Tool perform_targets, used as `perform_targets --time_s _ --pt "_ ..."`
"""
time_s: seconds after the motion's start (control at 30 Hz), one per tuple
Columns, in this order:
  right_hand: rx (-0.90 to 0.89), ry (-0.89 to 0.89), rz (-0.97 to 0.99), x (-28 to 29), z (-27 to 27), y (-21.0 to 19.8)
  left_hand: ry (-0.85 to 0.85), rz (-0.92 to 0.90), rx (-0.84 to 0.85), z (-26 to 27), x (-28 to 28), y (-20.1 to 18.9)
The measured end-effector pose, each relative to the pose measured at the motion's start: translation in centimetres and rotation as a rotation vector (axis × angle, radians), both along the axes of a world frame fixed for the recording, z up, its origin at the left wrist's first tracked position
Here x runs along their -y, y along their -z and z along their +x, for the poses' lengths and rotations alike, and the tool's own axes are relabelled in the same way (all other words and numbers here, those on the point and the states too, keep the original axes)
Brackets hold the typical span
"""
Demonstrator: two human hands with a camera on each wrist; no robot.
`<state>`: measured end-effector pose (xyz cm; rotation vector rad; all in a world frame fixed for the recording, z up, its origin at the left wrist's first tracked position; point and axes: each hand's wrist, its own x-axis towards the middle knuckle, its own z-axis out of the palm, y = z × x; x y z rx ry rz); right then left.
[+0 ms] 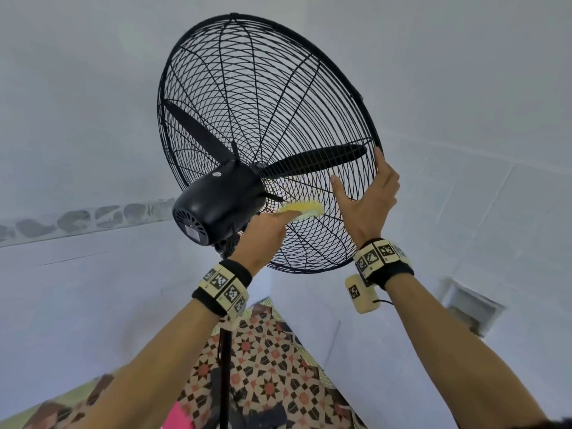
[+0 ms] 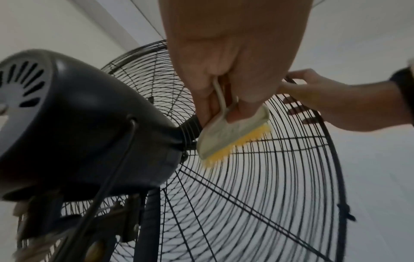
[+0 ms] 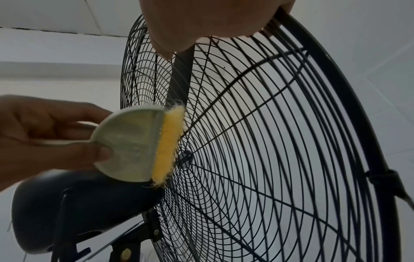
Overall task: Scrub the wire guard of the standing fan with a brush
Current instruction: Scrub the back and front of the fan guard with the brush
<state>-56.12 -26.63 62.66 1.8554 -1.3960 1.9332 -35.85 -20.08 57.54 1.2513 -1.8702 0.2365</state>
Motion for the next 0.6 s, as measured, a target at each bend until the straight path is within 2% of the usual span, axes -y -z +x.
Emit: perform_targets --time_s 0.07,0.2,0.3,0.47,0.53,0.6 --pt "-0.012 -0.002 0.005 0.0 -0.2 -0.1 0.015 -0.075 -0.064 0.0 -0.4 -0.3" --pt "-0.021 -0.012 0.015 0.0 -0.3 -0.1 0.023 -0.347 -0.196 0.4 -0.8 -2.7" --pt "-0.009 0.001 0.011 -0.2 0.0 0.1 0.015 -0.342 -0.137 -0.3 -0.1 -2.9" --pt "0.002 -0.022 0.021 -0.5 -0.2 -0.1 0.059 -0.198 0.053 -1.3 0.2 -0.4" --pt "-0.004 -0.032 0.021 -0.6 -0.2 -0.1 0.047 -0.244 0.005 -1.1 -0.3 -1.1" --pt "0.006 -0.049 0.007 -0.9 -0.2 -0.1 0.006 -0.356 -0.139 -0.7 -0.5 -2.4"
